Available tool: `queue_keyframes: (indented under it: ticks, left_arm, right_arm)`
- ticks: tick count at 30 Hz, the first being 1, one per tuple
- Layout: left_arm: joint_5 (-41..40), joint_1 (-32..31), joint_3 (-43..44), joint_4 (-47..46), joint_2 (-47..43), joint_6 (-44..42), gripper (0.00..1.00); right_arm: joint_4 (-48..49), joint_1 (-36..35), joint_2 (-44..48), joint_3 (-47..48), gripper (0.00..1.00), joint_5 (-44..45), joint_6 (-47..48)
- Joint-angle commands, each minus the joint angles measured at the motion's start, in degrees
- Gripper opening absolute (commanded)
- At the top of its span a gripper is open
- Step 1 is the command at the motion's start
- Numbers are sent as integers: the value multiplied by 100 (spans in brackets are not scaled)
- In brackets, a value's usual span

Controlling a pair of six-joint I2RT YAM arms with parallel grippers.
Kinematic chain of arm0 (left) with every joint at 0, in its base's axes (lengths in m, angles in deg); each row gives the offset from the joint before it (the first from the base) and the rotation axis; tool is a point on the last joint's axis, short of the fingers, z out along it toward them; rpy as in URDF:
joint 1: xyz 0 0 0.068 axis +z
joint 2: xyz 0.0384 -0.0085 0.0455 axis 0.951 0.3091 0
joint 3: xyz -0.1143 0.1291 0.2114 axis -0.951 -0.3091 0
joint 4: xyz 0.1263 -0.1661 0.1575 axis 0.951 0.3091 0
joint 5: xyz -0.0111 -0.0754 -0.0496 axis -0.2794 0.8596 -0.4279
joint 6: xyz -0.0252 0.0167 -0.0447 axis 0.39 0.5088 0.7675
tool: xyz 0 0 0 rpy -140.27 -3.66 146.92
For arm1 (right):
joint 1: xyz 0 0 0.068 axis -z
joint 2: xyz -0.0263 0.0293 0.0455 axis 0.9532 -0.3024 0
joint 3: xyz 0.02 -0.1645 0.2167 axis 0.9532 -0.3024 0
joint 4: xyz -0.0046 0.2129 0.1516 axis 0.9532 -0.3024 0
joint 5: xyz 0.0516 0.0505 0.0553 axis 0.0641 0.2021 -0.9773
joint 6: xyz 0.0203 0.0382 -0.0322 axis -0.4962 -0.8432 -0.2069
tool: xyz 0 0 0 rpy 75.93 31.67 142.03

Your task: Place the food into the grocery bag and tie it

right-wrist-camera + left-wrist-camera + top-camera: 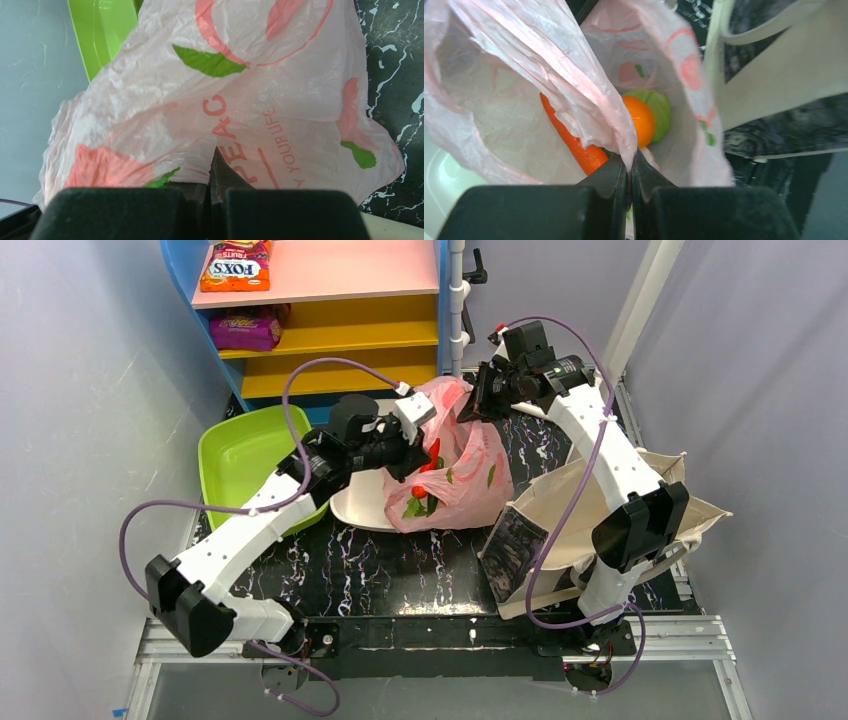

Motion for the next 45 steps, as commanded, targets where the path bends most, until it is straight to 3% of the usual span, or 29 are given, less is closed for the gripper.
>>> queue_keyframes:
  ticks: [1, 8, 16, 24, 33, 40, 42, 45]
  left_arm:
    - [493, -65, 495, 544, -912, 543, 0]
    - [777, -81, 1101, 583, -1464, 1436, 0]
    - [1022, -82, 2107, 591, -1349, 2117, 0]
    - [799, -83, 2815, 574, -1288, 2309, 0]
    - [-19, -82, 2713, 617, -1288, 2199, 0]
    - [-1346, -76, 1836, 393, -1473, 1700, 0]
    - [-1785, -82, 1681, 445, -1421, 1550, 0]
    - [-2522, -73, 1473, 501, -1300, 1355, 0]
  right_arm:
    - [-268, -6, 324, 522, 1, -20, -87]
    - [-319, -19, 519, 787, 1, -223, -266]
    - [-612, -19, 319, 2119, 1, -466, -395]
    - [7, -19, -66, 2866, 1, -1289, -949]
    - [1082, -145, -1092, 2950, 1, -2158, -1711]
    - [1119, -139, -1856, 2940, 1, -2319, -1602]
    - [975, -102, -1941, 2944, 16, -2366, -1418]
    - [695, -39, -1805, 2953, 49, -2196, -957]
